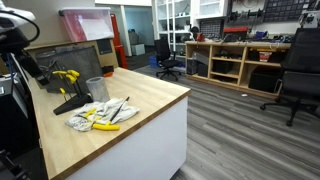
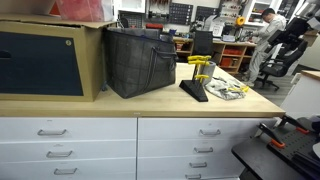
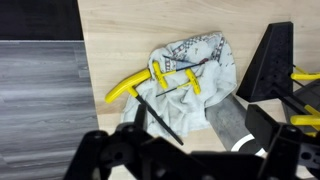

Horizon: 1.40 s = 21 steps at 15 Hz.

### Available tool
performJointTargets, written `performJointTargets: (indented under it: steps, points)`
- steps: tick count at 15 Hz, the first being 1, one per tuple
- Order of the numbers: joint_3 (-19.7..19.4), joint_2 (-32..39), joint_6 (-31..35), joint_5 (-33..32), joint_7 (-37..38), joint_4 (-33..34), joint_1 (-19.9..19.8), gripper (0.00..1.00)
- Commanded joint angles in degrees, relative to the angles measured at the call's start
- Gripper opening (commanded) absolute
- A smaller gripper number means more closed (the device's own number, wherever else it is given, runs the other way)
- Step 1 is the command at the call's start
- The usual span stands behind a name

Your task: Take the two yellow objects off of the stand

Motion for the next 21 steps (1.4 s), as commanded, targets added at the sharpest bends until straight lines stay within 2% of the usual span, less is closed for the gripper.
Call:
performJointTargets:
  steps: [1,9,17,21]
  points:
    - [4.06,0.15,-0.31,2.97,6.38,-0.29,-0.07,1.0]
    - [10.39,1.63,0.09,5.77,20.19,-0.3,-0.38,1.0]
    - [16.88,7.97,5.51,11.18,29.42,-0.36,3.16,1.0]
    - [21.22,11.75,11.69,13.17,36.32,-0.37,4.79,1.0]
